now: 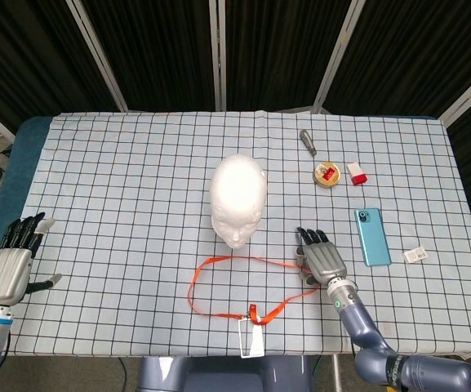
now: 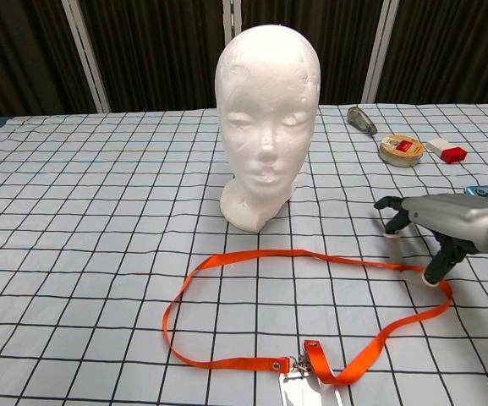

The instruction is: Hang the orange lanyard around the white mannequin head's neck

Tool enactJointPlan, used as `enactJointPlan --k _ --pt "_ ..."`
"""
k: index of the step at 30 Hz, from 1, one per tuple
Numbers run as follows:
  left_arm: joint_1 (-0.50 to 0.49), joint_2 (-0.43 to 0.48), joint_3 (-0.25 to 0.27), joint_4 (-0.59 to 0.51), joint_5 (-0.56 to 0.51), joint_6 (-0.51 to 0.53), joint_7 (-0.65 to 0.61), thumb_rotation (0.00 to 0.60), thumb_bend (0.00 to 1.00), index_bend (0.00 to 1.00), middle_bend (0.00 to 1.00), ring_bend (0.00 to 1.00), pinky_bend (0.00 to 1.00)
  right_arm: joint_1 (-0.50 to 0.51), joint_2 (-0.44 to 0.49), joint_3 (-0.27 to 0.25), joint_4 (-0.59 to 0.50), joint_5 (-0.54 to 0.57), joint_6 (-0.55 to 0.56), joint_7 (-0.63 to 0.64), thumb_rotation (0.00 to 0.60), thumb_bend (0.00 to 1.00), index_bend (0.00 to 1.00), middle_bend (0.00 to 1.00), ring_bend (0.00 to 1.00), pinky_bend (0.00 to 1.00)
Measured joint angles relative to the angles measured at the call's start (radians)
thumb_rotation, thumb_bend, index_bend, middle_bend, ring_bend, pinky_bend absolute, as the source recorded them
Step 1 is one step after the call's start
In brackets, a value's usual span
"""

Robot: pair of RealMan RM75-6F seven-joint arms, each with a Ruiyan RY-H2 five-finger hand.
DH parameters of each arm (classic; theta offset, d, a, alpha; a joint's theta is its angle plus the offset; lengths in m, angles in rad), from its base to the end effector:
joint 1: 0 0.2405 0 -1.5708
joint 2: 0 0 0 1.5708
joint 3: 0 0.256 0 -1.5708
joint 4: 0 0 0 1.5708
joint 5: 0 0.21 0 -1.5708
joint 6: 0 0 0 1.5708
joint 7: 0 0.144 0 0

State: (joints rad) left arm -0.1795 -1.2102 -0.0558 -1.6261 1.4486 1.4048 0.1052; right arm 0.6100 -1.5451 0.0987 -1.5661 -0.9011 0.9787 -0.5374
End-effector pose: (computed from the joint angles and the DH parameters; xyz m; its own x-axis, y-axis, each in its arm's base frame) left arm -0.2908 0.2091 0.1207 0.3935 0.0513 0.9179 0.9187 -0.0584 -0.3906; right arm -0.2078 -0.2938 -0.0303 0.4593 -0.4355 0.7742 -0.8877 -0.1934 0.4179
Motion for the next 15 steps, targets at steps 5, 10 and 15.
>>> enactJointPlan --k 5,10,15 --pt "0.000 -0.001 0.001 0.000 0.000 -0.002 0.003 0.600 0.00 0.00 0.00 0.00 0.00 0.000 -0.008 -0.007 0.017 -0.014 0.004 0.003 0.600 0.32 0.64 0.00 0.00 0.00" --pt "-0.001 -0.006 0.002 0.002 -0.001 -0.004 0.009 0.600 0.00 0.00 0.00 0.00 0.00 -0.001 -0.013 -0.014 0.032 -0.031 0.007 0.013 0.600 0.38 0.69 0.00 0.00 0.00" --pt "-0.005 -0.012 0.003 0.006 -0.003 -0.014 0.012 0.600 0.00 0.00 0.00 0.00 0.00 -0.006 -0.008 -0.017 0.029 -0.054 0.013 0.032 0.600 0.43 0.70 0.01 0.00 0.00"
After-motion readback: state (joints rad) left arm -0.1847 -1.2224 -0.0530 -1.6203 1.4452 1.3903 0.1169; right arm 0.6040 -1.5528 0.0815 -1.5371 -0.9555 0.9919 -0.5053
